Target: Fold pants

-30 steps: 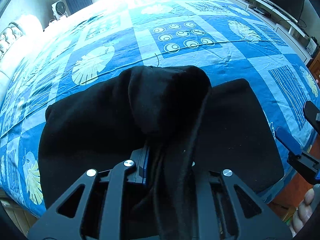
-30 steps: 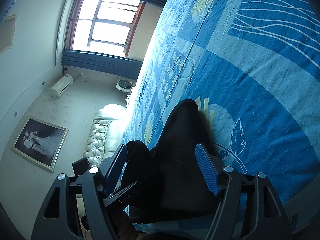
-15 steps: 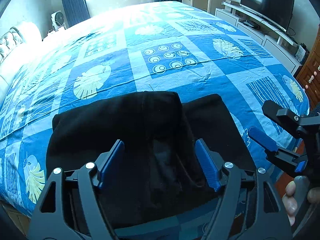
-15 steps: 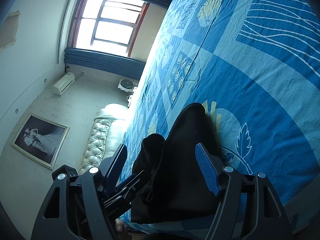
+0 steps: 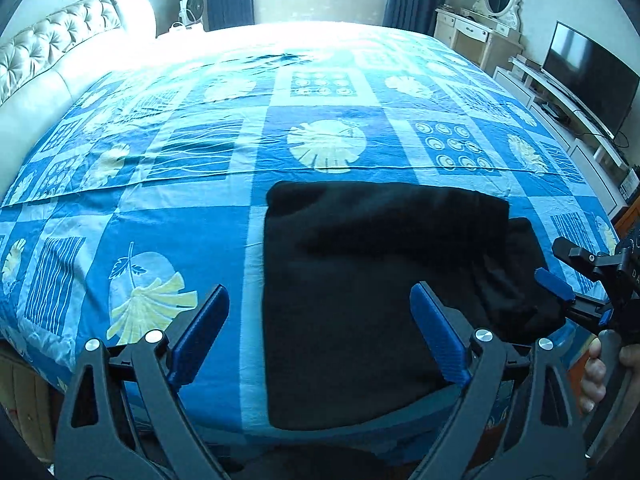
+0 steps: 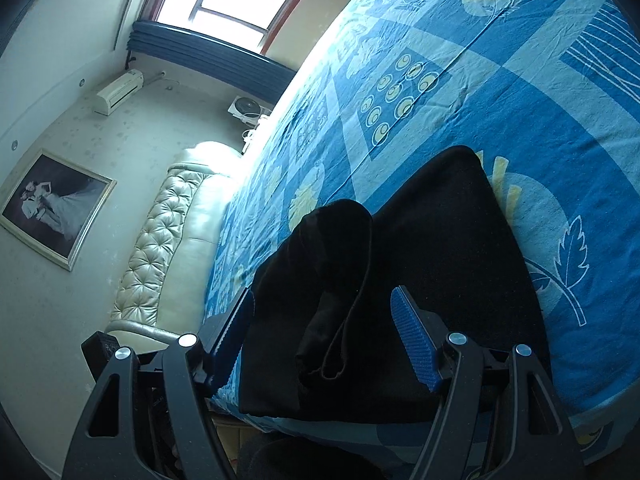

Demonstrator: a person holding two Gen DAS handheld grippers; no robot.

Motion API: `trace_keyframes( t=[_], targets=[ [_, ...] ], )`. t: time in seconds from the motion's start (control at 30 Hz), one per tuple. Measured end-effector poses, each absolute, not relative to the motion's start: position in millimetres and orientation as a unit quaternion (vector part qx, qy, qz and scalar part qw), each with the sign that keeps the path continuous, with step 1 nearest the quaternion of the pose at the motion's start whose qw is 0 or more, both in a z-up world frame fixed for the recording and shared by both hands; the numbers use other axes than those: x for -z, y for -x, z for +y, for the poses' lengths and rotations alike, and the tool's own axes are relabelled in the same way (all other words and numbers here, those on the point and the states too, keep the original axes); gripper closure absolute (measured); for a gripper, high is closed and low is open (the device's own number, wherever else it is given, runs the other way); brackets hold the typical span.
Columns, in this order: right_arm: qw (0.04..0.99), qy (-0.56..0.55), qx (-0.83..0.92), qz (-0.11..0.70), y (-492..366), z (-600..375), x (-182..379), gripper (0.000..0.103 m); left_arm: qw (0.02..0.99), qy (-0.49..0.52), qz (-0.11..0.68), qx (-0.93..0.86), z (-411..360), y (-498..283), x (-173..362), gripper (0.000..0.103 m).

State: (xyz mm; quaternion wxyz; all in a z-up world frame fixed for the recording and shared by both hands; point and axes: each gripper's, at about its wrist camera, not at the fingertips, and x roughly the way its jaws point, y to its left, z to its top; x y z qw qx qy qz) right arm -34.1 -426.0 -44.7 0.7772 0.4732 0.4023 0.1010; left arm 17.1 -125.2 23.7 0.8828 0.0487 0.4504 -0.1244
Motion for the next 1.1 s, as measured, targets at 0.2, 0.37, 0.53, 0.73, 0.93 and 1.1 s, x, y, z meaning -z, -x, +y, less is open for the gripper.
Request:
trace_keyframes(
  t=[0.2,0.37,0.53,0.73,0.93,1.1],
  targets=[
    [0.775,-0.433,-0.1,0.45,8,-400,60,0.033,0.883,-0.04,0.456,0.104,-82,-12,-16,0.011],
    [0.77,-0.41,-0.11,0.476,-2,-383,65,0.033,0.883,-0.036,0.457,0.103,-63,-9,-10,0.011],
    [0.773,-0.374,-0.101,0.502,-8,-371,66,0.04,0.883,-0.03,0.458,0.101,-49,-10,-4,0.011],
    [0.775,-0.354,-0.081,0.517,-9,-372,68,0.079,0.882,-0.018,0.459,0.102,-39,-11,-1,0.011],
    [0.797,-0.348,-0.081,0.487,-2,-370,43,0.089,0.885,-0.022,0.454,0.1,-35,-12,-6,0.011],
    [0.82,-0.341,-0.086,0.45,7,-382,7,0.091,0.884,-0.017,0.456,0.098,-32,-14,-6,0.011]
  ],
)
